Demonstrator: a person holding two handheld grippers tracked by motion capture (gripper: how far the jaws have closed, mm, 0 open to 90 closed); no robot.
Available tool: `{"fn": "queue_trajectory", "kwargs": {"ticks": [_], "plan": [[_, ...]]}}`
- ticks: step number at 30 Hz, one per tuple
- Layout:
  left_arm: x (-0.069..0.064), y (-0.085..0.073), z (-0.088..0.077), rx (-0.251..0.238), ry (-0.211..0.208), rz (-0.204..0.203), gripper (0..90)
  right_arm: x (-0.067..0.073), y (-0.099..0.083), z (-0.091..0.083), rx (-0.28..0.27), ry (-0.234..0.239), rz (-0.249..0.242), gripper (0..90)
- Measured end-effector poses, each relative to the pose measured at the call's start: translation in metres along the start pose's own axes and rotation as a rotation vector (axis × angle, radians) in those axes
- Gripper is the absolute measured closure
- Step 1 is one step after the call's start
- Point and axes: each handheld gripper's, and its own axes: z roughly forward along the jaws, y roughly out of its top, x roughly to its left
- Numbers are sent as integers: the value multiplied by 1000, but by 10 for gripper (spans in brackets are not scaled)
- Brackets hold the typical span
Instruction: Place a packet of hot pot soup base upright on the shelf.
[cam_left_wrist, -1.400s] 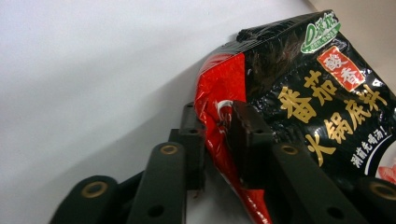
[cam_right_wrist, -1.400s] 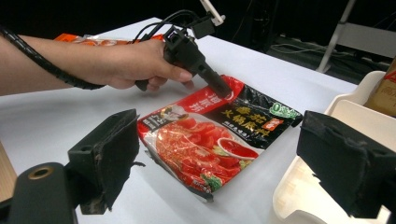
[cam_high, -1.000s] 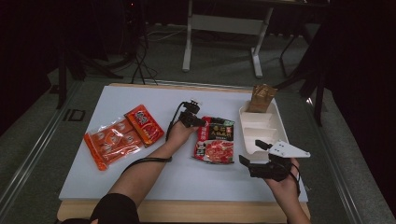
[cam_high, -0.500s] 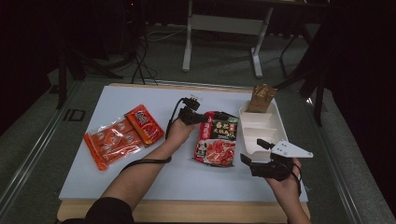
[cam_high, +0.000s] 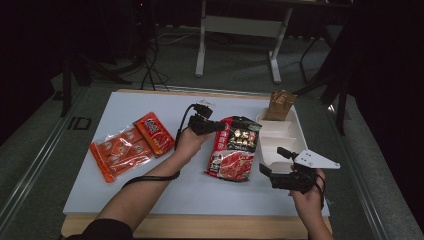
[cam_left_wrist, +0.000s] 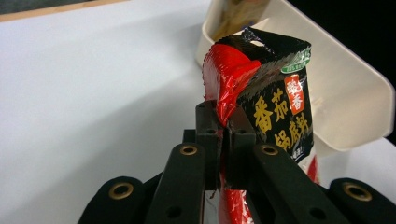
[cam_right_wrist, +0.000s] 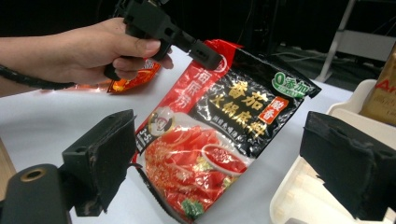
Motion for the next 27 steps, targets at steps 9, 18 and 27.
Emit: {"fn": "queue_trajectory", "kwargs": {"ticks": [9,18,27], "plan": [[-14,2,-13,-32,-32,16,869,1,1,0,-19,-6,-38,106],[-18,2,-31,-72,-88,3,869,1,3,0,-3,-10,-74,127],[-16,3,-58,-126,-131,1,868,2,8,-2,28,-31,-24,113]]}}
